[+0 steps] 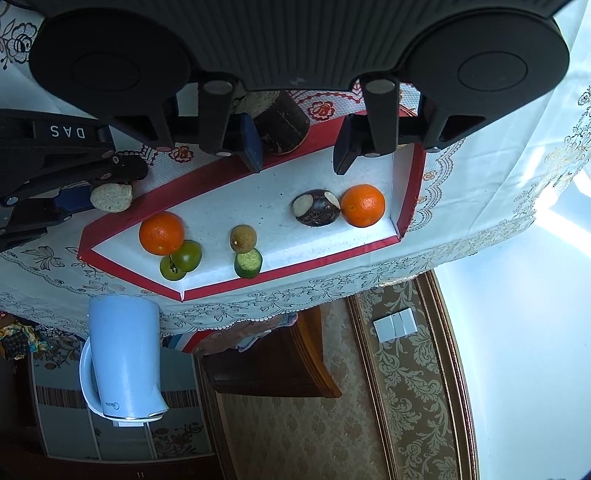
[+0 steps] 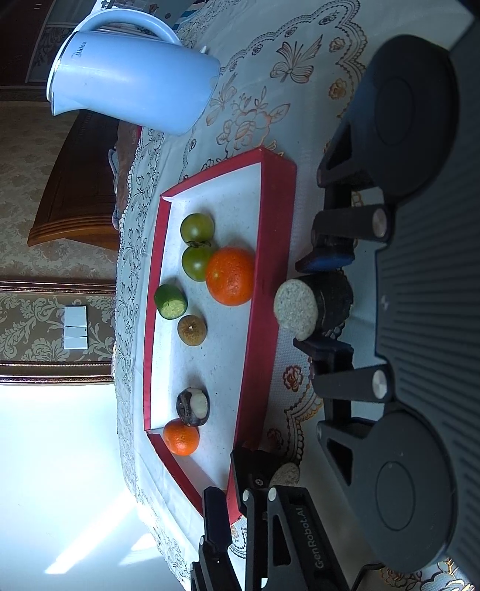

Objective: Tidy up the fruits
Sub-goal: 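Grasp the eggplant piece with the right tool while the left tool approaches the other piece, then close the left tool on the other dark eggplant piece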

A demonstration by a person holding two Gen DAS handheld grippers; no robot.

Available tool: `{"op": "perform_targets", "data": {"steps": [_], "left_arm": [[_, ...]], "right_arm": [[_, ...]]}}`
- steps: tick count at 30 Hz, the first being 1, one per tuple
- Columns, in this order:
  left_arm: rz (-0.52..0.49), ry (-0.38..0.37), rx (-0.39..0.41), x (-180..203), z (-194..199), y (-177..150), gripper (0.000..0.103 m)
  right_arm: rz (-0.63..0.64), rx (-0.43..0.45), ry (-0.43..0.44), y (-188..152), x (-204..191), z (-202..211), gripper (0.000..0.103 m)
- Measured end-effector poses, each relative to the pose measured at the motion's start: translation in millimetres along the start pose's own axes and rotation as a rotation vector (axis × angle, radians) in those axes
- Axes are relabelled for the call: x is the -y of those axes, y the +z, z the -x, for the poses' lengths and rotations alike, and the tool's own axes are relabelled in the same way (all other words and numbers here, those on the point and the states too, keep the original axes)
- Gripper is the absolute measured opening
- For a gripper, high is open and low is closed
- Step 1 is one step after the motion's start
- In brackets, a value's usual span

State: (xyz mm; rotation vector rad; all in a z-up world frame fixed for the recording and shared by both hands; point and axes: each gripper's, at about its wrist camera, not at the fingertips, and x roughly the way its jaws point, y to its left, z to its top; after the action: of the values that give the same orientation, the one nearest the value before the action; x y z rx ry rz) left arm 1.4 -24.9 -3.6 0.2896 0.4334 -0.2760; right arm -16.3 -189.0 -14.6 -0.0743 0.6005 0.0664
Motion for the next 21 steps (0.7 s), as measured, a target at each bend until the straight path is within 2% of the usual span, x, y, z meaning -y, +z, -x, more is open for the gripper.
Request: {"op": "perform_targets", "data": {"steps": [3,8,11,16,21], "left_arm": [[0.008,-0.006,0.01,-1.6,3.4,-0.8,0.025],[0.02,-0.007,0.009,-4.5,5.8,-2.1,0.013],[0.017,-0.021,0.012,-4.5,7.9,-3.3,0.012],[-0.01,-0.023,0.059,0.5,17.1,-5.5,0.009],[0.013,-0.022,0.078,-5.9,24.4,-6.2,0.009]], "right_arm": [[-0.003,0.002,0.0,0.1,1.2,0.3,0.033],[-0.005,0.01,-0.003,-0.1,1.8,1.3,0.032],[-0.007,0.013,-0.003,0.0,2.5,1.8,0.031],[-0.011,0.014,-0.001,-0.4,3.3,1.9,0.031],[-0.013,0.014,0.0,-0.5,3.6,1.9,0.031]]}}
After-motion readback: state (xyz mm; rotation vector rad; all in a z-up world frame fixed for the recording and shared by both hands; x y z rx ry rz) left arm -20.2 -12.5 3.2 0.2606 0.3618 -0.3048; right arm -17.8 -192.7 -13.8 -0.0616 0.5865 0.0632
